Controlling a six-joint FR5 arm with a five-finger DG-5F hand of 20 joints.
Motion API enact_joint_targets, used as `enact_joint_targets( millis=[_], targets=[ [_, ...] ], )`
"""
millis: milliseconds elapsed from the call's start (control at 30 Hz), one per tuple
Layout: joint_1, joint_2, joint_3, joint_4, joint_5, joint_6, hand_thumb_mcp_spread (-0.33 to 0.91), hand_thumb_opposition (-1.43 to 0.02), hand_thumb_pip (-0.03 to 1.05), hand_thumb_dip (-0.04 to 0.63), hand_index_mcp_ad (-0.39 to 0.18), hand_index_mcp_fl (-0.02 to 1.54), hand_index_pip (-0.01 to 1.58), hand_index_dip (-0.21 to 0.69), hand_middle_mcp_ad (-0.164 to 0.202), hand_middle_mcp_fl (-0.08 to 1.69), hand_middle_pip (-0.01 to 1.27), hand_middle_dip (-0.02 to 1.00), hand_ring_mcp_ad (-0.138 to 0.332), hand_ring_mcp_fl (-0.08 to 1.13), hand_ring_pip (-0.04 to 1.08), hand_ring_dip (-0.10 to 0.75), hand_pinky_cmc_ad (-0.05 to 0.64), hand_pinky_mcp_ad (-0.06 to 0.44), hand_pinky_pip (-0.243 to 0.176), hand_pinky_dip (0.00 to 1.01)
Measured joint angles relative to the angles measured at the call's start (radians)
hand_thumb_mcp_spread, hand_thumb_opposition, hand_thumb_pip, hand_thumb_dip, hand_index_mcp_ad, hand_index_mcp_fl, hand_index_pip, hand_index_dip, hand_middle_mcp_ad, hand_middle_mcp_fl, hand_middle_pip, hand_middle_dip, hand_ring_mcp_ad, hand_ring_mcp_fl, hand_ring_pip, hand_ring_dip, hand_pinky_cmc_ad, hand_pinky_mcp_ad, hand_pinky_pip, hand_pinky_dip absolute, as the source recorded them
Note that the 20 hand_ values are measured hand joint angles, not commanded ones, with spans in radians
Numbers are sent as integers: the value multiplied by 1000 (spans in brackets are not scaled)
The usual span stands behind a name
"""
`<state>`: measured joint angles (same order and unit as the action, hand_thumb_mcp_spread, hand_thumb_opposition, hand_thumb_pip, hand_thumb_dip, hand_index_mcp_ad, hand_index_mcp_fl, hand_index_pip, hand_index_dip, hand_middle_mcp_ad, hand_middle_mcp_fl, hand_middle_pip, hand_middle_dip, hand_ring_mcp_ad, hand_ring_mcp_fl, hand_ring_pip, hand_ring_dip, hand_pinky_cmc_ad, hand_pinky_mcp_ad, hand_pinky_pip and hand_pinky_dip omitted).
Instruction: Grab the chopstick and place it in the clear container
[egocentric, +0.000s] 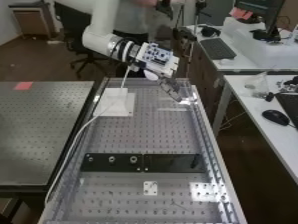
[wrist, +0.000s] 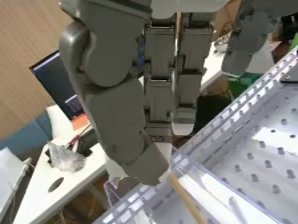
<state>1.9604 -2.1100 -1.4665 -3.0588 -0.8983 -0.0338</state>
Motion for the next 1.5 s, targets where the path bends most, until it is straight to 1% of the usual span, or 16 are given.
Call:
enact_joint_targets(
  millis=[100,200,733,800,833,933,1000,1067,1167,1200,1300,1333,1367,1400,1433,1500],
  targets=[
    [-2,-13,8,-16,2,3,857,-1100,445,339,-101,1347,361,450,-3,1269,297,670,9,785,113,508,311,295,37,154],
    [-6,-26,19,-41,4,15,855,-1100,445,339,-105,1347,361,450,12,1269,297,670,9,785,113,508,311,295,37,154],
    [-11,-61,60,-97,-23,34,853,-1100,443,344,-105,1351,368,454,12,1269,300,670,7,785,113,508,311,295,37,154],
    [-12,-67,67,-107,-37,38,845,-1100,445,346,-93,1335,377,454,12,1267,300,670,7,780,113,518,311,295,33,152],
    [-12,-69,68,-108,-42,40,848,-1100,440,342,-91,1333,374,454,12,1267,300,670,3,780,112,527,311,298,51,154],
    [-13,-70,69,-108,-49,40,831,-1096,428,344,-101,1319,393,454,9,1279,293,670,10,764,108,557,309,300,52,155],
    [-14,-70,69,-107,-57,38,782,-1098,405,340,-96,1269,394,454,12,1286,290,670,24,742,119,590,312,298,51,155],
    [-15,-71,71,-107,-61,37,689,-1031,387,339,-89,1164,393,449,12,1283,290,670,38,702,112,586,312,297,51,155],
    [-17,-72,79,-117,-79,40,613,-946,435,333,-94,1042,340,396,7,1101,216,670,54,651,112,588,309,298,52,155],
    [-19,-72,81,-120,-91,40,592,-929,445,340,-96,1005,325,393,12,1073,206,670,72,620,110,585,312,295,51,155],
    [-20,-69,82,-118,-111,40,536,-883,450,323,-96,873,241,367,12,962,157,670,89,531,110,585,312,298,51,155],
    [-21,-68,81,-117,-116,41,499,-867,468,323,-96,822,197,363,12,911,145,670,86,461,77,546,312,295,47,162],
    [-21,-67,81,-116,-118,41,483,-852,487,319,-96,803,178,354,12,911,143,670,86,431,52,513,312,295,35,173],
    [-22,-65,80,-113,-122,41,468,-834,494,305,-96,780,161,346,9,892,140,668,87,412,54,504,312,295,30,190],
    [-22,-64,80,-112,-123,40,459,-820,497,305,-96,717,133,346,12,836,140,670,86,386,51,489,312,295,5,213],
    [-24,-61,79,-108,-128,39,429,-803,538,305,-96,682,101,346,10,784,119,670,87,344,56,489,312,295,0,230]
  ],
)
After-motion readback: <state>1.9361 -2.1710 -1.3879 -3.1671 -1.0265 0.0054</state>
